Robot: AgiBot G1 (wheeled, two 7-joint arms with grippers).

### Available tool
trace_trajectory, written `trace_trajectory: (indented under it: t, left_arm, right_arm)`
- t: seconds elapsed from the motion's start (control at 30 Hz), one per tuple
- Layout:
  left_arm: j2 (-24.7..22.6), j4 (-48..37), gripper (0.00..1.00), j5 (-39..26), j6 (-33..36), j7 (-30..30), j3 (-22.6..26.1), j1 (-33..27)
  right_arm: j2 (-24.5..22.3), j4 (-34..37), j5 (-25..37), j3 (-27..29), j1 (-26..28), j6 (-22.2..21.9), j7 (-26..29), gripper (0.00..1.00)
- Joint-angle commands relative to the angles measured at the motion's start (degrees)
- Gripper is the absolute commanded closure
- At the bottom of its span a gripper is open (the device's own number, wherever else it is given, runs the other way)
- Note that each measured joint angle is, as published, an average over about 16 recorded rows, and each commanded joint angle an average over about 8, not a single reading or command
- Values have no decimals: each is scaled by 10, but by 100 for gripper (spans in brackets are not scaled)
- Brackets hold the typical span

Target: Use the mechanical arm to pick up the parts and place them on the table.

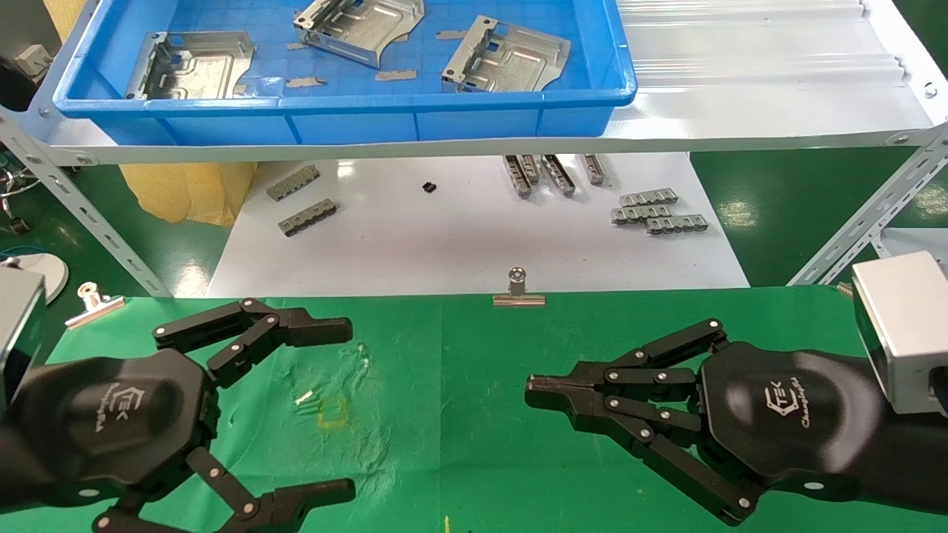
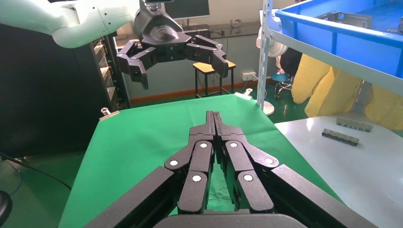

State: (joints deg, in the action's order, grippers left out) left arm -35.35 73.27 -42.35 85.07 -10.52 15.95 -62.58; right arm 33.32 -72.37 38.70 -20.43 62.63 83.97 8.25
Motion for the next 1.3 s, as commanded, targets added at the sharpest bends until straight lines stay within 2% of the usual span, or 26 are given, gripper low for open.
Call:
trace_trajectory:
  t: [0.03, 0.2, 0.37, 0.57, 0.8, 0.83, 0.9, 1.07, 1.1, 1.17, 1.3]
  left_arm:
    - [2, 1, 0, 2, 2, 1, 0, 4]
    - [-17, -16, 0, -26, -23, 3, 2, -51]
    - [-73, -94, 0, -94, -58, -1, 26, -175]
    - [-179, -288, 0, -204, -125, 30, 73, -341]
    - [-314, -539, 0, -298, -322, 73, 105, -468]
    - [-331, -566, 0, -307, -352, 76, 108, -480]
    - [-359, -613, 2, -324, -402, 82, 116, -500]
    - [-401, -689, 62, -351, -465, 79, 131, -529]
    - [-405, -698, 75, -354, -469, 76, 133, -532]
    - [-410, -712, 98, -357, -474, 69, 136, -536]
    - [-413, -723, 100, -360, -475, 58, 138, -540]
  right_arm:
    - [0, 0, 0, 0, 0, 0, 0, 100]
    - [0, 0, 0, 0, 0, 0, 0, 100]
    - [0, 0, 0, 0, 0, 0, 0, 100]
    - [0, 0, 0, 0, 0, 0, 0, 100]
    - [0, 0, 0, 0, 0, 0, 0, 100]
    - [0, 0, 0, 0, 0, 0, 0, 93]
    - [0, 0, 0, 0, 0, 0, 0, 68]
    - [0, 0, 0, 0, 0, 0, 0, 6]
    - [0, 0, 0, 0, 0, 0, 0, 0]
    - [0, 0, 0, 0, 0, 0, 0, 0]
    - [0, 0, 0, 0, 0, 0, 0, 0]
